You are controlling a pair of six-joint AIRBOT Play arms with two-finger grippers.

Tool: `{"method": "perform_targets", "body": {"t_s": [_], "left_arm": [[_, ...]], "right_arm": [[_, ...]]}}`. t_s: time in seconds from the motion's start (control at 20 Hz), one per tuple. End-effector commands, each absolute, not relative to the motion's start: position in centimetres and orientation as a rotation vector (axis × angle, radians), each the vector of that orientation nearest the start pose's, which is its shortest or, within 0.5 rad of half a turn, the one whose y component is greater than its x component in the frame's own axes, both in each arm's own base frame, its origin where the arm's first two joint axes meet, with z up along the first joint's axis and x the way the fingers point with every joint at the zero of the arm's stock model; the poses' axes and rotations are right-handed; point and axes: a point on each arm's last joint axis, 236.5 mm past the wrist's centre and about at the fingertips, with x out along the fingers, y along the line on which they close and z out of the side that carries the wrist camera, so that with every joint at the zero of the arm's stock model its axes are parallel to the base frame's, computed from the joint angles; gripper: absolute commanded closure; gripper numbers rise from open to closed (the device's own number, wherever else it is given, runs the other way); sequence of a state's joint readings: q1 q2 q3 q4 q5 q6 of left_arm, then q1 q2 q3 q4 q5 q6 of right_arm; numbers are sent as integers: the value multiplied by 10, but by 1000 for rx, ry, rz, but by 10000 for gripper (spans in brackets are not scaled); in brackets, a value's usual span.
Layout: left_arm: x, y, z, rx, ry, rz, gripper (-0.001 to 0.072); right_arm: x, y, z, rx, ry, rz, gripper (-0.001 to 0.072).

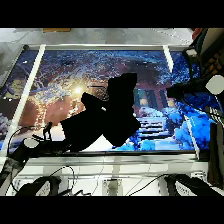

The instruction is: Fold the clothes and pants, and hang the long-sleeved shirts on hangers.

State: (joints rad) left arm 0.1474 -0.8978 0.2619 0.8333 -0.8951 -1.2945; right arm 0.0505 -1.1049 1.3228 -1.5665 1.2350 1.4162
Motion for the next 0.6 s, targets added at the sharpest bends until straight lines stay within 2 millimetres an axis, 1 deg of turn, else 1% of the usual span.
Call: {"method": "perform_targets", "body": {"t_s": [0.0,0.05,0.1,0.15,0.2,0.25,0.3,0.35,0.4,0.45,0.5,0.55], "left_arm": [[218,-96,-108,-653,1318,-220,698],[219,-97,-107,-659,1313,-221,698],[220,-98,-106,-667,1310,-222,698],[221,-99,-105,-679,1307,-223,698],[221,-99,-105,-684,1305,-223,698],[222,-100,-104,-692,1303,-224,698],[222,-101,-104,-697,1301,-224,698],[222,-101,-103,-698,1300,-225,699],[222,-101,-103,-698,1301,-224,699],[222,-101,-103,-699,1301,-224,699],[222,-101,-103,-702,1301,-222,698],[222,-101,-103,-702,1301,-222,698]], "right_arm": [[339,11,69,-108,1280,245,700],[324,31,56,-3,1320,357,700],[311,59,49,128,1326,495,699],[304,86,47,241,1309,605,698],[302,109,46,346,1277,675,698],[305,127,44,433,1246,700,697],[310,142,37,489,1216,699,695],[316,152,27,499,1190,677,668],[322,160,15,478,1161,647,557],[328,169,6,452,1130,623,414],[334,180,-2,421,1091,603,321],[341,191,-5,393,1057,595,323]]}}
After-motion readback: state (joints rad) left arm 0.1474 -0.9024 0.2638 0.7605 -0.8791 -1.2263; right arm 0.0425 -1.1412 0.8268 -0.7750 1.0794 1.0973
